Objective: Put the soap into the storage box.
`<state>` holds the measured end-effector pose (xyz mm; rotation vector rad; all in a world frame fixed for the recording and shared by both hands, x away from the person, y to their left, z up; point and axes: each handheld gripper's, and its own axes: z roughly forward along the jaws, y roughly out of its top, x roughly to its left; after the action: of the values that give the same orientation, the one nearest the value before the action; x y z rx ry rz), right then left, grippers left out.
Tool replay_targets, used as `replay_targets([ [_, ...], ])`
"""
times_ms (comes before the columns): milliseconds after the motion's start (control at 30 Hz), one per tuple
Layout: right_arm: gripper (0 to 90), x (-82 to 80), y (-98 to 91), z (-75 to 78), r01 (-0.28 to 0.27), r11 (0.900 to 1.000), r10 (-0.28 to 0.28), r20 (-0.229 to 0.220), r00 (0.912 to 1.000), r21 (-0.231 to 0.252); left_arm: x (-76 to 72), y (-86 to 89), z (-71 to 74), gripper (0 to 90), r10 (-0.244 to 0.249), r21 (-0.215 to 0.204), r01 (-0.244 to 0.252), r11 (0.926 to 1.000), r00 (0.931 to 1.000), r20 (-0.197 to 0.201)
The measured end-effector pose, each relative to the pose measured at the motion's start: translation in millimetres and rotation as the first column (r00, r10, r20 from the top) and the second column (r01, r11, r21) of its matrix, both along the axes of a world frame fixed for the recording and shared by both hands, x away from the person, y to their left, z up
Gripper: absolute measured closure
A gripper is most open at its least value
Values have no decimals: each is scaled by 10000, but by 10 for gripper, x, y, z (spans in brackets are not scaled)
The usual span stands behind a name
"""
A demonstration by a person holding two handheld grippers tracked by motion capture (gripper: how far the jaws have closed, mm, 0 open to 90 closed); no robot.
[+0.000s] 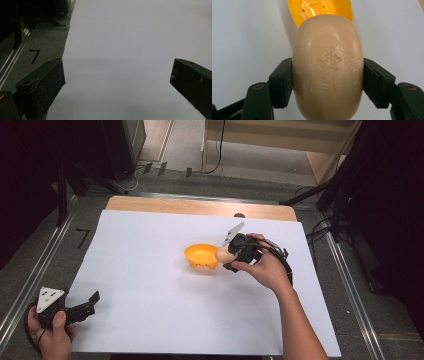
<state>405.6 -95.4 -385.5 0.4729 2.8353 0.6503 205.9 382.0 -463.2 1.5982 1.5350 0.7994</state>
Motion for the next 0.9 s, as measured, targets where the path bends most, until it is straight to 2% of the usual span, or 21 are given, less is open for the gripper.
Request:
replay_targets([
  [433, 327, 147, 330, 98, -770, 9967, 771, 35, 9970, -265, 1, 3, 0, 1, -15, -44, 15, 10000, 10000, -13],
  [767, 327, 272, 590, 62, -1574, 9869, 1574, -44, 9875, -349, 2, 4, 0, 0, -46, -29, 45, 10000, 10000, -24],
  [900, 327, 308, 667, 31, -1735, 9841, 1729, -200, 9847, -390, 2, 5, 0, 0, -54, -34, 54, 10000, 10000, -13],
])
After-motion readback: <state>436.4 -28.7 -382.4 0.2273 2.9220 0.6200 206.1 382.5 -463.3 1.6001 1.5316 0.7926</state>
